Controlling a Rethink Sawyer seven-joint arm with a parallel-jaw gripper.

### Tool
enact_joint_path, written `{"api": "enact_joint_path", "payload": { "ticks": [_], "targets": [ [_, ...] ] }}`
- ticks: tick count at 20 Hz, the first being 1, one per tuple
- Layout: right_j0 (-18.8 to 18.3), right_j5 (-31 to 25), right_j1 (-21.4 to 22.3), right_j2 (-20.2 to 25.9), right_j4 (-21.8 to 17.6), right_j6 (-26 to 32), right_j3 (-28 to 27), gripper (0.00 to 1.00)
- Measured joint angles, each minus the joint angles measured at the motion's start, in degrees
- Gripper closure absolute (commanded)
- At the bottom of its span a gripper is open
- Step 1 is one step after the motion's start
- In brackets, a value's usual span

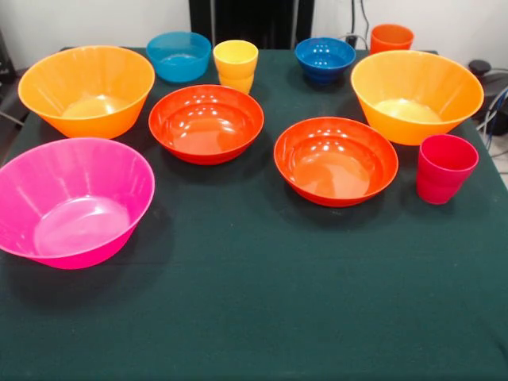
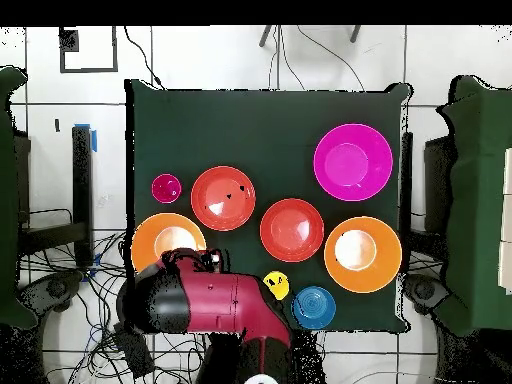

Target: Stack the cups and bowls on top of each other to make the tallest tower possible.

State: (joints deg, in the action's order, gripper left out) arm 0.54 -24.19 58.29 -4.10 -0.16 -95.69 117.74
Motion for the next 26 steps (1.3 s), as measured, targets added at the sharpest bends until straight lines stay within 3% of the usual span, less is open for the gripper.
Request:
{"api": "enact_joint_path", "payload": {
  "ticks": [18,26],
  "targets": [
    [-0.04,12.55,-12.37,-1.68,0.06,0.0,-0.08,0.0],
    [-0.13,15.54,-16.38,-1.74,0.08,0.0,-0.11,0.0]
  ]
}}
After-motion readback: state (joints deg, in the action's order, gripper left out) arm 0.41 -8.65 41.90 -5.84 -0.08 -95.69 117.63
